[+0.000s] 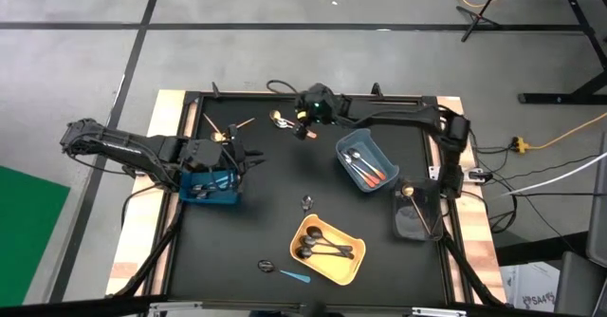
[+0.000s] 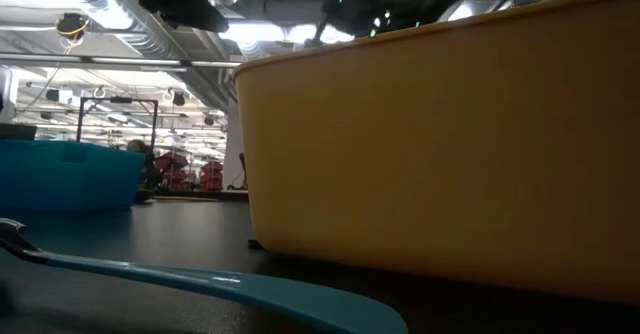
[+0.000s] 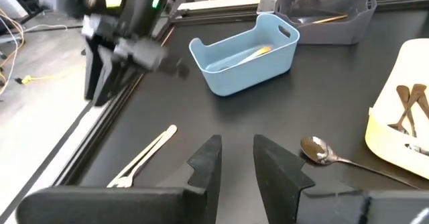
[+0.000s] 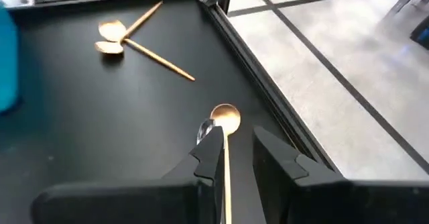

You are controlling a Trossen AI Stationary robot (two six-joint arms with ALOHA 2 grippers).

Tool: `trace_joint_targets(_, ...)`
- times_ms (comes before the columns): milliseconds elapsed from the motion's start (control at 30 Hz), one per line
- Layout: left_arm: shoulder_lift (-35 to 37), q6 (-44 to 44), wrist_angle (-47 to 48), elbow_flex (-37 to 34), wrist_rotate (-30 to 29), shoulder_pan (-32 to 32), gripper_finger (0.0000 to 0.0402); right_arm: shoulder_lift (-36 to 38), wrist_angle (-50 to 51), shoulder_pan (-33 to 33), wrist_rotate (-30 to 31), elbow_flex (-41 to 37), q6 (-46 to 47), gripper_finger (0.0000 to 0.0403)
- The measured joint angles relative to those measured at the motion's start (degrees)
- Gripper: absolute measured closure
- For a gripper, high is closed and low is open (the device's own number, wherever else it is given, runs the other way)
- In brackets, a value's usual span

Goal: Sort silverware by color (type)
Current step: Put the orange spoon into the gray bin

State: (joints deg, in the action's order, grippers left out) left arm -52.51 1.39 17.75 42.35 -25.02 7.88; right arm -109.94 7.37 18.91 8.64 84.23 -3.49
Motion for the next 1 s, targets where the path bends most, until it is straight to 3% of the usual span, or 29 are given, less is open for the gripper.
trace_joint_targets(400,0.0,0.0,-0.2,0.0,-2.0,0.0,0.0321,-9.7,-4.7,2.9,-4.2,0.0,-1.1,0.0338)
trace_joint_targets(600,0.0,0.0,-0.2,0.0,-3.3,0.0,0.0321,-10.2,-5.1,2.9,-1.1,0.2,-2.9,0.0338)
trace_joint_targets(1000,0.0,0.0,-0.2,0.0,-3.3,0.0,0.0321,-10.3,-1.5,2.4,-3.2,2.5,-1.7,0.0338)
